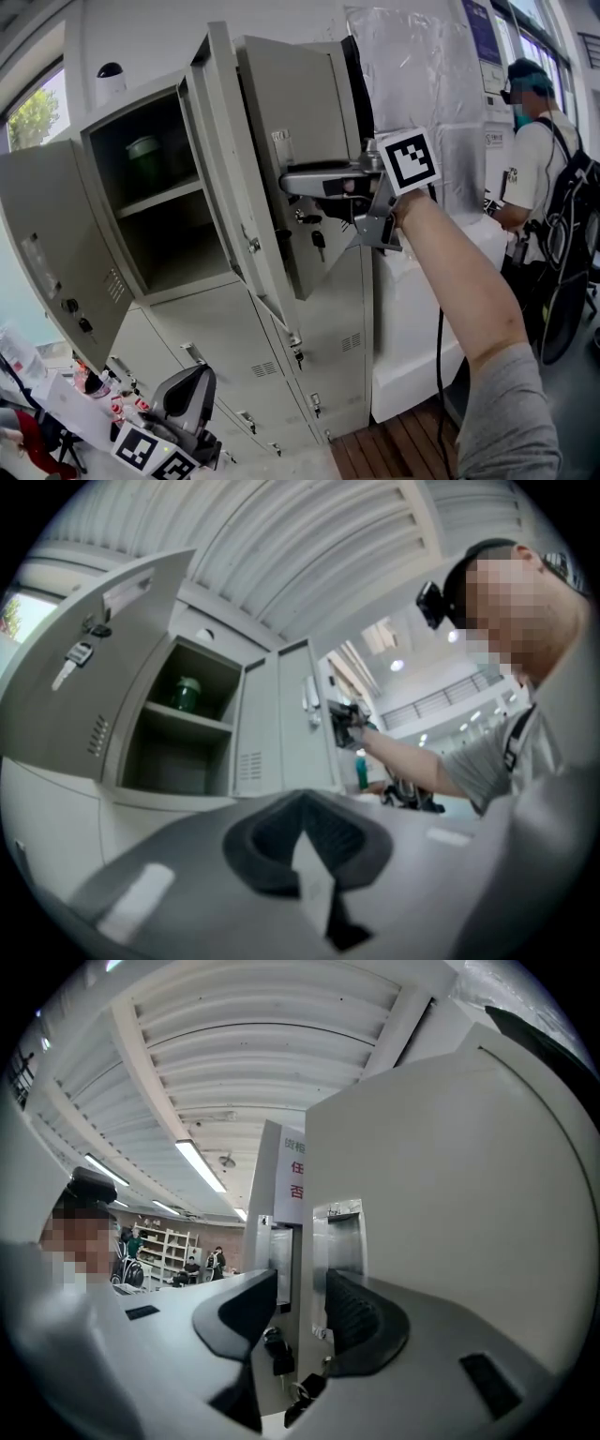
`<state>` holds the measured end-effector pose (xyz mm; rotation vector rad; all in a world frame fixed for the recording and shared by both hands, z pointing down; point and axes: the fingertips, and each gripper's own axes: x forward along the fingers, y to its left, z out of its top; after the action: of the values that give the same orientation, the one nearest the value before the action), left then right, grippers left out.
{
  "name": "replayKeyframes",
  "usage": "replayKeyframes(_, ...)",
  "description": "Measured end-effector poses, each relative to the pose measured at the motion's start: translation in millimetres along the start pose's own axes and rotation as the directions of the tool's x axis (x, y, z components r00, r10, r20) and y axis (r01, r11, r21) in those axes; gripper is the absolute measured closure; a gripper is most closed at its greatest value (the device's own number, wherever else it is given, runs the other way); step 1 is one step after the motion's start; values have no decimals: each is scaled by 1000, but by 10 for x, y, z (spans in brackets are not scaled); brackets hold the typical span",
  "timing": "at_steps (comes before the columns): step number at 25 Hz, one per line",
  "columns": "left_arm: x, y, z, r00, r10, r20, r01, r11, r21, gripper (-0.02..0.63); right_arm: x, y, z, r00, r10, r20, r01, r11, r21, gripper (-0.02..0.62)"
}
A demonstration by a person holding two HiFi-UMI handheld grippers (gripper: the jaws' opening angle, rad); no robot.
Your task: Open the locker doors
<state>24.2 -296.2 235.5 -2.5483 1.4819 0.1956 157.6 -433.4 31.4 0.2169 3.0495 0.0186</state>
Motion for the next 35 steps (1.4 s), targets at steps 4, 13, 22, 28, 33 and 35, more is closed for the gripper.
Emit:
replayKeyframes(4,-15,-24,7,1000,-1,0,1,1000,-2,604,-184,115,24,1000,24,10,-24,1000,-12,446)
replayKeyframes(13,39,-190,68,999,-34,18,34,999,13,604,-810,311,61,998,49,37,-47,998,-46,446)
replayKeyframes(22,112,-334,25,998,-65,15,65,998,-2,604,-1646,335,150,995,-51,80,57,995,-79,457)
replayKeyframes(28,128,-338,-18,998,-62,14,62,998,-14,604,-2033,213,159,979,-168,119,181,978,-103,457)
replayKeyframes(33,131,-347,-59,998,-65,13,65,998,-23,604,-2055,225,167,961,-241,133,261,953,-155,448)
replayKeyframes(35,118,-346,-60,998,-67,14,67,997,-29,604,-2031,240,174,950,-282,132,302,937,-176,442)
